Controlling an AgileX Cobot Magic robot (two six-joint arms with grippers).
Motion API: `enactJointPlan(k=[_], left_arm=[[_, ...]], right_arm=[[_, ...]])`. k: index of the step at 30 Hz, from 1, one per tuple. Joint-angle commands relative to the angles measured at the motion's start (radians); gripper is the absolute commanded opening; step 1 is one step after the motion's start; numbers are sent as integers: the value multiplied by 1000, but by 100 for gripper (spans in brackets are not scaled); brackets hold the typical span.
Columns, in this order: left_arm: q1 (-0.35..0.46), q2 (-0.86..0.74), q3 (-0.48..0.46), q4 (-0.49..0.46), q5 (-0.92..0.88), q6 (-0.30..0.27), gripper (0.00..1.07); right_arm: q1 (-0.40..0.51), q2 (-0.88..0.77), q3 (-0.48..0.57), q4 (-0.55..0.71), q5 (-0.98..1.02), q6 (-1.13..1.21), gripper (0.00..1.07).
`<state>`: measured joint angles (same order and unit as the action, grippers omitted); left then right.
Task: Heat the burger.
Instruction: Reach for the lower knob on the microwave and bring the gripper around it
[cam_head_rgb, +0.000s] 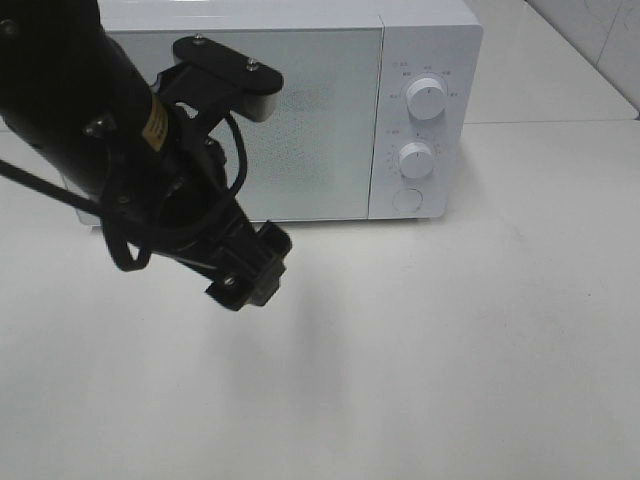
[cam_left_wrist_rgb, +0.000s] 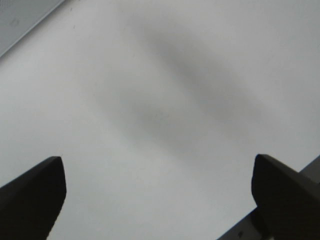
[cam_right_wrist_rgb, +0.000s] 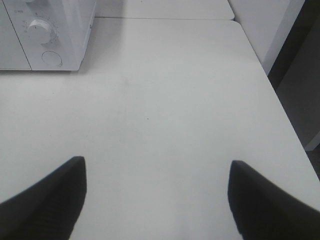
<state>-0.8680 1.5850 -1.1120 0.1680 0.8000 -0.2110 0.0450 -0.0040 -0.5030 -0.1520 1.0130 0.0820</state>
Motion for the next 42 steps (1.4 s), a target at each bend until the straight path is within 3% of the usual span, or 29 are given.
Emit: enactJointPlan(k=[1, 8, 10, 11, 12, 14, 16, 17, 19, 20, 21, 22, 24, 25, 26, 27, 28, 32, 42], left_arm=[[1, -7, 2, 26, 125, 1, 93], [90, -7, 2, 5, 170, 22, 93], [166, -9, 2, -54, 188, 88, 93], [166, -9, 2, -54, 188, 88, 93], [223, -16, 2, -99, 200, 136, 93], [249, -18, 2, -118, 203, 156, 93], [351, -39, 2, -180, 213, 222, 93], [351, -39, 2, -180, 213, 222, 93], [450, -68, 8, -225, 225, 279, 93], [450, -68, 8, -225, 225, 279, 93], [518, -96, 21, -241, 232, 307, 93], [518, -96, 21, -241, 232, 307, 93], [630, -142, 51, -253, 242, 340, 93], [630, -142, 51, -253, 242, 340, 93], [693, -176, 76, -254, 248, 350, 93], [693, -176, 76, -254, 248, 350, 93], [748, -221, 106, -268, 247, 350, 93], [844, -317, 157, -305, 235, 350, 93], [885, -582, 300, -270, 239, 364, 93]], right_arm=[[-6, -26, 0, 3, -5, -5, 75], [-6, -26, 0, 3, -5, -5, 75], [-6, -26, 0, 3, -5, -5, 75], [-6, -26, 0, 3, -5, -5, 75], [-6, -26, 0, 3, -5, -5, 75], [-6, -26, 0, 3, -5, -5, 75], [-6, -26, 0, 3, -5, -5, 75], [-6, -26, 0, 3, -5, -5, 75], [-6, -26, 0, 3, -5, -5, 75], [-6, -26, 0, 3, -5, -5, 75], [-6, -26, 0, 3, -5, -5, 75], [-6, -26, 0, 3, -5, -5, 75], [-6, -26, 0, 3, -5, -5, 75], [-6, -26, 0, 3, -5, -5, 75], [-6, -26, 0, 3, -5, -5, 75], [-6, -26, 0, 3, -5, -5, 75], [-6, -26, 0, 3, -5, -5, 75], [-6, -26, 0, 3, -5, -5, 75], [-6, -26, 0, 3, -5, -5, 75]])
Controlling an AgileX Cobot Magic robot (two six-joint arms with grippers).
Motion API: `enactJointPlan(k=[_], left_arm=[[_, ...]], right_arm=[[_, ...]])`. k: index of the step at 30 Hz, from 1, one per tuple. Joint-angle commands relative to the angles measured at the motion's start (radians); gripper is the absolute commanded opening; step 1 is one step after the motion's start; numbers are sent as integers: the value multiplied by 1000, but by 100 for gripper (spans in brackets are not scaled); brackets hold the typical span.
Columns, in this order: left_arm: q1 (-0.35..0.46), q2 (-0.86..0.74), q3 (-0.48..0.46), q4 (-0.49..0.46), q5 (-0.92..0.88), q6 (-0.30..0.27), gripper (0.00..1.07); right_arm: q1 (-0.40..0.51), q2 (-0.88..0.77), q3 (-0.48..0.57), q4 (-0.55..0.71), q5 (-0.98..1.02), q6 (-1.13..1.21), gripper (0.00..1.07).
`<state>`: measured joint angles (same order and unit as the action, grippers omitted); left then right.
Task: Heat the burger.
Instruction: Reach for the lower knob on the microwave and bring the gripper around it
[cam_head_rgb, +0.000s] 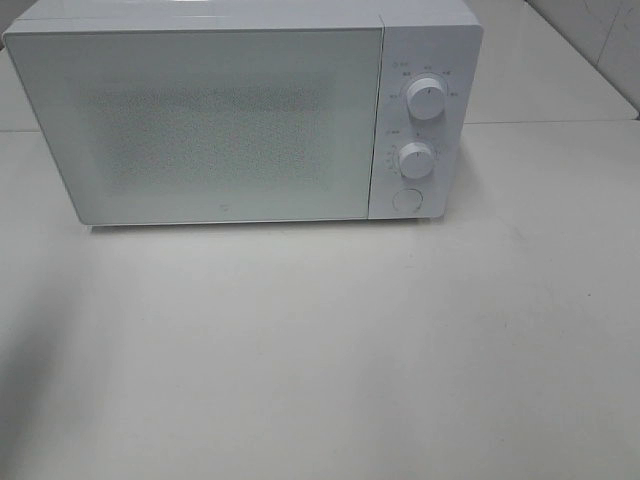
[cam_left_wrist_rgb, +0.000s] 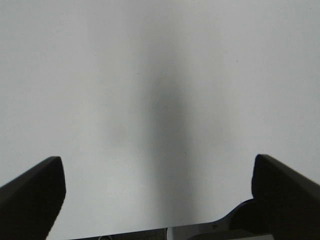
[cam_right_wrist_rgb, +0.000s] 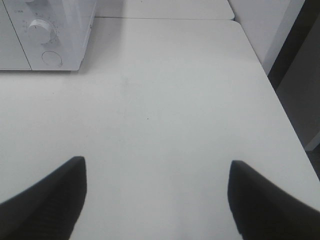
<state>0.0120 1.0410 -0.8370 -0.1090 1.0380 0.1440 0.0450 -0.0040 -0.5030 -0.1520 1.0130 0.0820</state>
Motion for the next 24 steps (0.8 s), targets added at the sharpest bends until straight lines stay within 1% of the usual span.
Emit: enactJointPlan(k=[1, 2, 5, 7, 8, 10, 11, 12, 13, 14, 16, 17, 19, 20, 21, 22, 24], left_arm=[[5, -103, 61, 9, -1, 26, 93], [5, -178, 97, 21, -6, 27, 93], [5, -214, 115, 26, -9, 27, 93], [5, -317, 163, 43, -9, 27, 93], [5, -317, 163, 43, -9, 27, 93], [5, -414, 210, 49, -14, 25, 93], [5, -414, 210, 49, -14, 25, 93], [5, -481, 246, 46, -14, 24, 93], [5, -513, 264, 46, -14, 24, 93], [5, -513, 264, 46, -14, 24, 93], [5, -625, 316, 46, -20, 24, 93], [5, -625, 316, 46, -20, 24, 93], [5, -706, 339, 46, 7, 24, 93], [5, -706, 339, 46, 7, 24, 93], [5, -726, 337, 46, 5, 23, 93], [5, -778, 337, 47, 5, 22, 93], [5, -798, 337, 46, 5, 22, 93]], right_arm=[[-6, -26, 0, 3, -5, -5, 75], [-6, -26, 0, 3, -5, -5, 75], [-6, -26, 0, 3, -5, -5, 75], [-6, -26, 0, 3, -5, -5, 75], [-6, -26, 0, 3, -5, -5, 75], [-6, -26, 0, 3, -5, -5, 75], [-6, -26, 0, 3, -5, -5, 75], [-6, -26, 0, 3, -5, -5, 75], [-6, -26, 0, 3, -5, -5, 75], [-6, -26, 0, 3, -5, -5, 75], [-6, -26, 0, 3, -5, -5, 75], [-6, -26, 0, 3, -5, -5, 75], [-6, -26, 0, 3, -5, -5, 75], [-6, -26, 0, 3, -5, -5, 75], [-6, -26, 0, 3, -5, -5, 75], [-6, -26, 0, 3, -5, -5, 75], [-6, -26, 0, 3, -5, -5, 75]])
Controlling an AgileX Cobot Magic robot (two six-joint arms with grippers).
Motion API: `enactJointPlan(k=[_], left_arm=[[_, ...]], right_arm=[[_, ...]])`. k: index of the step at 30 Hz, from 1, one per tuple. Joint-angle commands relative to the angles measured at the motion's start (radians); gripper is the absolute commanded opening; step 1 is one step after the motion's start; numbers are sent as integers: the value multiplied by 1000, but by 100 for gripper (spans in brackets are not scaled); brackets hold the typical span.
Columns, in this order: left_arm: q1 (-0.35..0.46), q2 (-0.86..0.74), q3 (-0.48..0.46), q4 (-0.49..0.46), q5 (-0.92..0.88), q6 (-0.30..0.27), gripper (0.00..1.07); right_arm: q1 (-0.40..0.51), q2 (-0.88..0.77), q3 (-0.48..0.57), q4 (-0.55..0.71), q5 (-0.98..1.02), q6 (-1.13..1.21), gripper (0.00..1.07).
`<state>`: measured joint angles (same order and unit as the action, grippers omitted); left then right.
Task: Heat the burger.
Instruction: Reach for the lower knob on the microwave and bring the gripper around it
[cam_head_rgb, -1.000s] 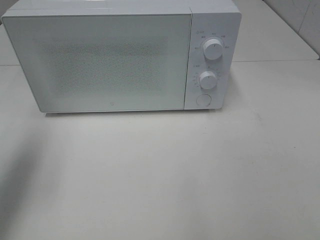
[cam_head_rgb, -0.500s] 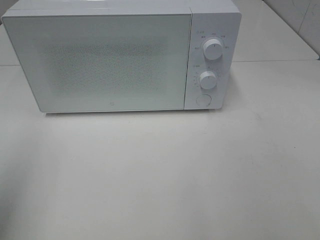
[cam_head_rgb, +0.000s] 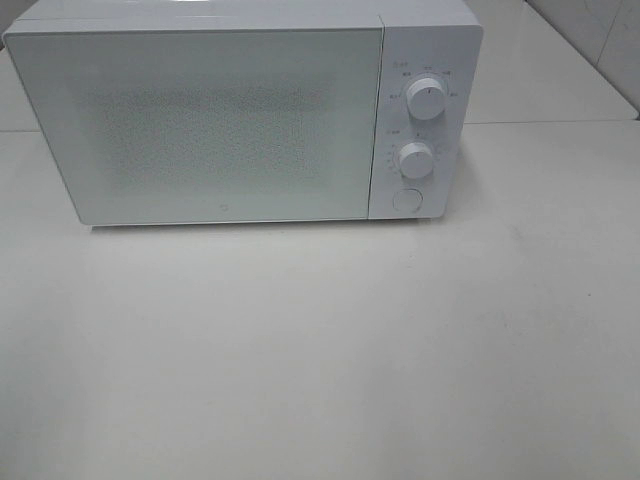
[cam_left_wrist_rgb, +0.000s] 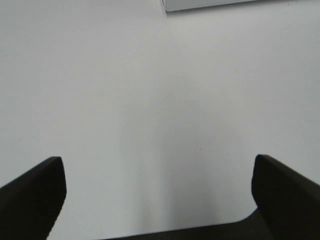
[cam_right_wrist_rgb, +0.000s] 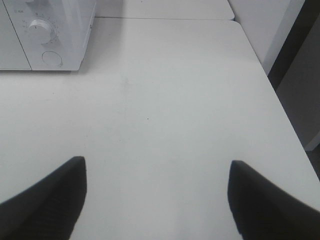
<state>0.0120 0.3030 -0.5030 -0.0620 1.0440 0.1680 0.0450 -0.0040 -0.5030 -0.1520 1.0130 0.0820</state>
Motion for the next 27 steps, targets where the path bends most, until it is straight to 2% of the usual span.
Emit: enactJointPlan(k=[1, 12, 27], left_arm=[[5, -104, 3, -1, -1, -3, 93], [5, -327, 3, 5, -1, -3, 93], [5, -327, 3, 6, -2, -3, 93]], right_arm=[[-6, -26, 0, 3, -5, -5, 75], [-6, -26, 0, 3, -5, -5, 75], [-6, -22, 0, 0, -5, -2, 75]])
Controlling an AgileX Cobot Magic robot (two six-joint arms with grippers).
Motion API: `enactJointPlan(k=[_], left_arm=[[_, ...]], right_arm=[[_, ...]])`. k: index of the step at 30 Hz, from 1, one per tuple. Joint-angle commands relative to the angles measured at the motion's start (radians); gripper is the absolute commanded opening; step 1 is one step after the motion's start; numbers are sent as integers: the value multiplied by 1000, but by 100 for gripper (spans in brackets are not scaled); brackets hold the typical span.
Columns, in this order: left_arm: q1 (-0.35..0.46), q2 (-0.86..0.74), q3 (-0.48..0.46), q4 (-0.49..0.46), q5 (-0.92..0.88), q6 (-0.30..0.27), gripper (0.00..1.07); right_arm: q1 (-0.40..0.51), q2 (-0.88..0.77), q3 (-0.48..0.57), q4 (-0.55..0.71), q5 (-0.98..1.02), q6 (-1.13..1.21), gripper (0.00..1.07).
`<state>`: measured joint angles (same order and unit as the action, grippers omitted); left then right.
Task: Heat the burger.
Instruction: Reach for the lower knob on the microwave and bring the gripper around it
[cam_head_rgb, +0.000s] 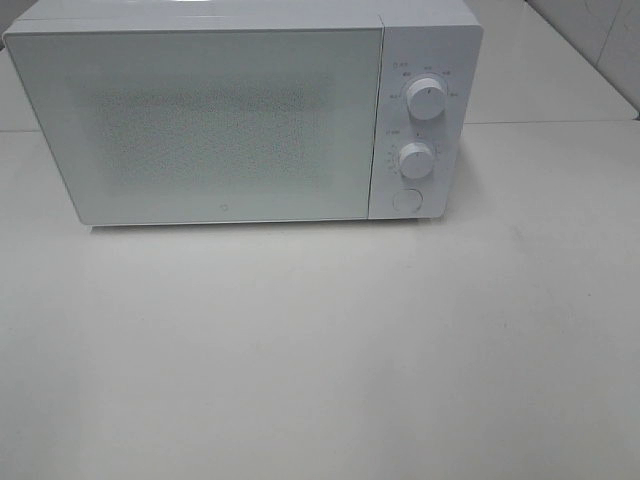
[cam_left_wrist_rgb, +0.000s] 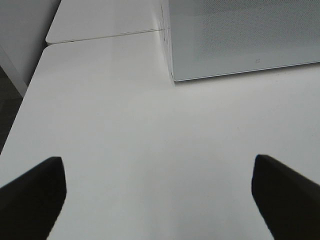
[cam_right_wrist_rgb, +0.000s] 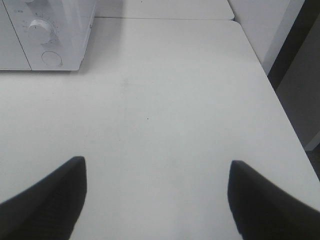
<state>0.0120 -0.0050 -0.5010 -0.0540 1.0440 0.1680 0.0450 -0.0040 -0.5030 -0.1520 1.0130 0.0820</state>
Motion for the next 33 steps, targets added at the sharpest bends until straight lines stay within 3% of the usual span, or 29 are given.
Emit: enactJointPlan(k=[1, 21, 33], left_arm=[[5, -19, 1, -2, -2, -3, 93], [5, -19, 1, -2, -2, -3, 93], [5, -19, 1, -2, -2, -3, 93]], right_arm=[[-6, -22, 0, 0, -5, -2, 75], [-5, -18, 0, 0, -7, -2, 75], [-5, 56, -36, -4, -140, -2, 76]])
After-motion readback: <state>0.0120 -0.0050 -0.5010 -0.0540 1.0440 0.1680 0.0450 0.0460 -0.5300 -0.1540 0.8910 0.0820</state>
